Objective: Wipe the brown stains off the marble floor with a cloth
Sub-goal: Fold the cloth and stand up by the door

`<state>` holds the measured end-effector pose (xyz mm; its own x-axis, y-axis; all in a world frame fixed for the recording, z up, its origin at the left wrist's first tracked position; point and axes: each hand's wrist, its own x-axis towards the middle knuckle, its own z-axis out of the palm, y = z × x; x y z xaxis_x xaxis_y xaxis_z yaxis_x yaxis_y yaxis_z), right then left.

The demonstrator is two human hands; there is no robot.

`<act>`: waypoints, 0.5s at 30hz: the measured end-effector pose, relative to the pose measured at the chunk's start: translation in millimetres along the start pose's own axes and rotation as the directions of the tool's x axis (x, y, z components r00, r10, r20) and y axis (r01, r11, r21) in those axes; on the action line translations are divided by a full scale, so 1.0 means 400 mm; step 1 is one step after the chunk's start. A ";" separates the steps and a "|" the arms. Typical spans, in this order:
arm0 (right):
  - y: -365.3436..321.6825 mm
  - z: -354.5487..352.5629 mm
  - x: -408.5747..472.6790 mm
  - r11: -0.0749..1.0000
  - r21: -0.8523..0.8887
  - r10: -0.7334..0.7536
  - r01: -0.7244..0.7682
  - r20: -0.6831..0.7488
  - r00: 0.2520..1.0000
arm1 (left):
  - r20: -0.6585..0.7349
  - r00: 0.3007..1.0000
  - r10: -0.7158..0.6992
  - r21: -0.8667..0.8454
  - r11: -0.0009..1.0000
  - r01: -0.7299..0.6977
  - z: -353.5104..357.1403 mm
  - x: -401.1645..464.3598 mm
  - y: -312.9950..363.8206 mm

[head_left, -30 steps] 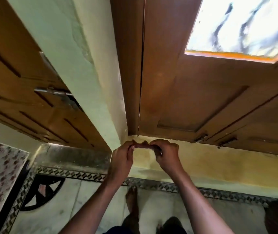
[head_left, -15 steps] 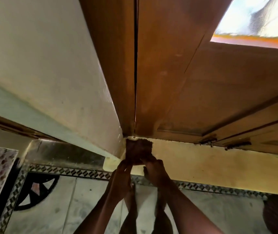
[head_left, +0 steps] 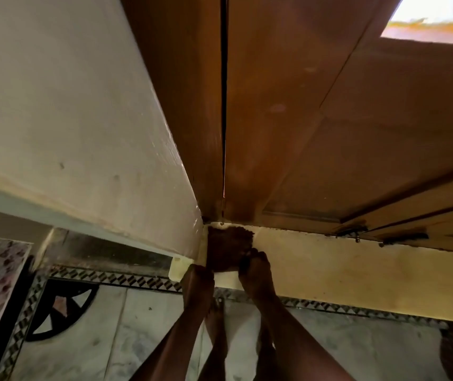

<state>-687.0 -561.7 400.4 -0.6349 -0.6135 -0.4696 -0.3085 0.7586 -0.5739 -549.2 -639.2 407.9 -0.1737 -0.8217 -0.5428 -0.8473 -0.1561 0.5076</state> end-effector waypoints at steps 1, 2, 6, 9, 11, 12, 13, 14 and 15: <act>0.000 0.006 -0.001 1.000 0.018 0.004 -0.004 -0.011 1.000 | -0.003 1.000 0.005 0.023 1.000 -0.005 -0.005 0.001 0.001; 0.000 0.008 0.000 1.000 0.021 0.003 -0.003 -0.017 1.000 | -0.020 1.000 0.001 0.010 1.000 -0.001 -0.007 0.006 -0.005; 0.007 0.014 -0.009 1.000 0.009 -0.027 0.027 -0.020 0.999 | -0.130 0.991 -0.038 -0.114 0.993 0.023 -0.014 0.014 -0.033; -0.003 0.016 -0.032 0.992 -0.122 -0.035 0.027 -0.062 0.997 | -0.174 0.983 0.055 -0.073 0.995 -0.068 -0.014 0.008 -0.036; -0.007 0.015 -0.049 0.978 -0.204 -0.062 0.040 -0.103 0.993 | -0.231 0.964 0.128 -0.049 0.989 -0.143 -0.016 -0.005 -0.031; -0.006 0.016 -0.051 0.969 -0.237 -0.094 0.073 -0.075 0.993 | -0.254 0.949 0.187 -0.023 0.980 -0.199 -0.011 -0.009 -0.036; -0.012 0.010 -0.058 0.960 -0.260 -0.108 0.101 -0.013 0.994 | -0.246 0.937 0.248 0.000 0.967 -0.256 -0.005 -0.014 -0.044; -0.011 0.009 -0.059 0.954 -0.271 -0.119 0.126 0.044 0.992 | -0.218 0.928 0.303 0.005 0.951 -0.309 0.001 -0.018 -0.052; -0.015 0.001 -0.065 0.954 -0.276 -0.099 0.120 0.090 0.991 | -0.176 0.928 0.328 -0.008 0.943 -0.334 0.007 -0.019 -0.062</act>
<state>-668.3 -550.6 415.7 -0.5351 -0.7028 -0.4689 -0.5659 0.7102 -0.4187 -528.2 -627.7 397.6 -0.3506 -0.9103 -0.2200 -0.7368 0.1231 0.6648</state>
